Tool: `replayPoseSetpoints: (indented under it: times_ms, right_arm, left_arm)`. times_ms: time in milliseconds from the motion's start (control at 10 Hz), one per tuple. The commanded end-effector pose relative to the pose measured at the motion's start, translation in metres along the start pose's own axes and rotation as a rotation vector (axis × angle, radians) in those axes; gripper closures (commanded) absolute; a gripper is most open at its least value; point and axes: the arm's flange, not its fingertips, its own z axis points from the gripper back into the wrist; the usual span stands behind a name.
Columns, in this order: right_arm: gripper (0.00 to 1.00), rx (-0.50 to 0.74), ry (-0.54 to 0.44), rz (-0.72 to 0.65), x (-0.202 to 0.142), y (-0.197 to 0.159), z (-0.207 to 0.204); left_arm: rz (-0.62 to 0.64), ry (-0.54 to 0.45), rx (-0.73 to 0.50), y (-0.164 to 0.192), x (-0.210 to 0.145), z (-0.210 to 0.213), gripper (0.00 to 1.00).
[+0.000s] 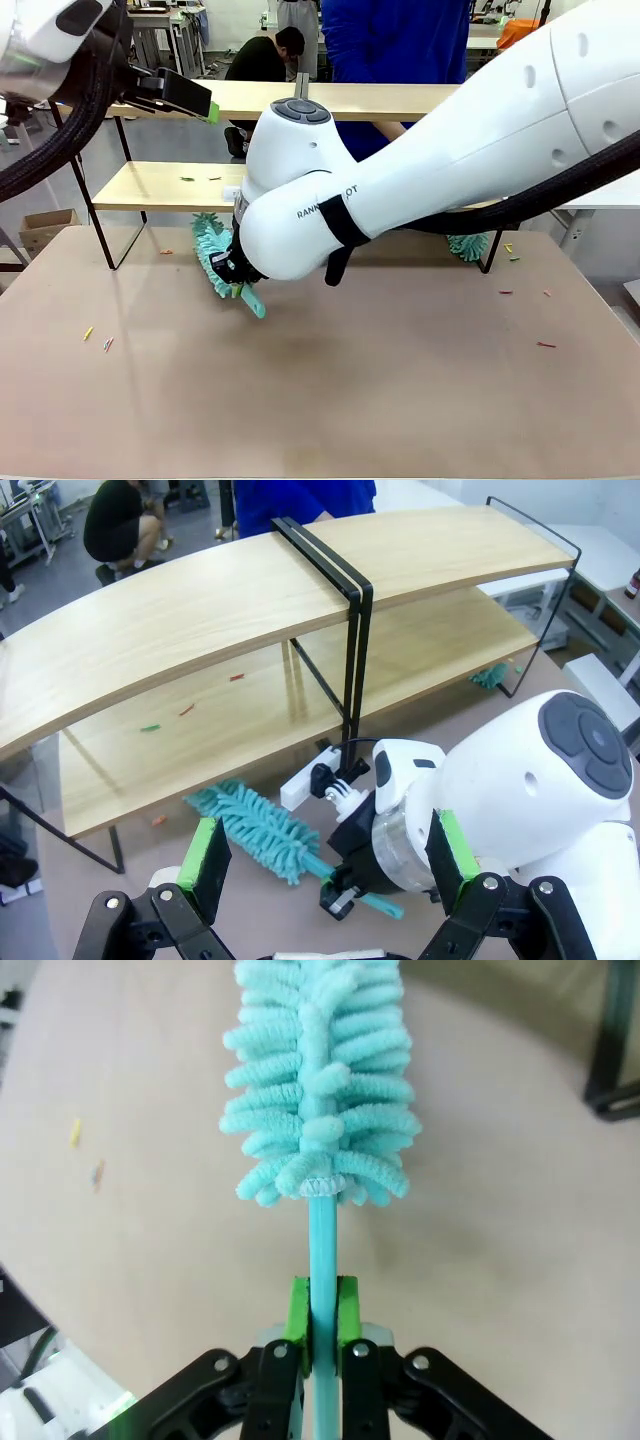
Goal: Clean the shelves.
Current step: Clean another randomly selected level of the Shelf with the Duster.
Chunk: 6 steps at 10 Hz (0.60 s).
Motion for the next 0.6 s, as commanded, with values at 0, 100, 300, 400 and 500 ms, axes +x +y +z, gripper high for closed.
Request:
replayPoseSetpoints:
  times_ms: [0,100,300,400,500]
  right_arm:
    - [0.88,0.054,0.012,0.045,0.011,0.005,0.001]
    - [0.88,0.078,0.028,0.07,0.018,0.007,-0.001]
    - [0.88,0.1,0.041,0.142,0.032,0.014,-0.004]
    - [0.88,0.097,0.045,0.182,0.037,0.014,-0.005]
    - [0.88,0.099,0.047,0.219,0.042,0.011,-0.003]
  left_arm:
    - [0.001,-0.003,0.001,0.0,-0.001,0.001,0.0]
    - [0.001,-0.003,0.001,0.0,-0.001,0.001,0.0]
    - [0.001,-0.003,0.001,0.0,-0.001,0.001,0.0]
    - [0.001,-0.003,0.001,0.0,-0.001,0.001,0.0]
    - [0.001,-0.003,0.001,0.0,-0.001,0.001,0.0]
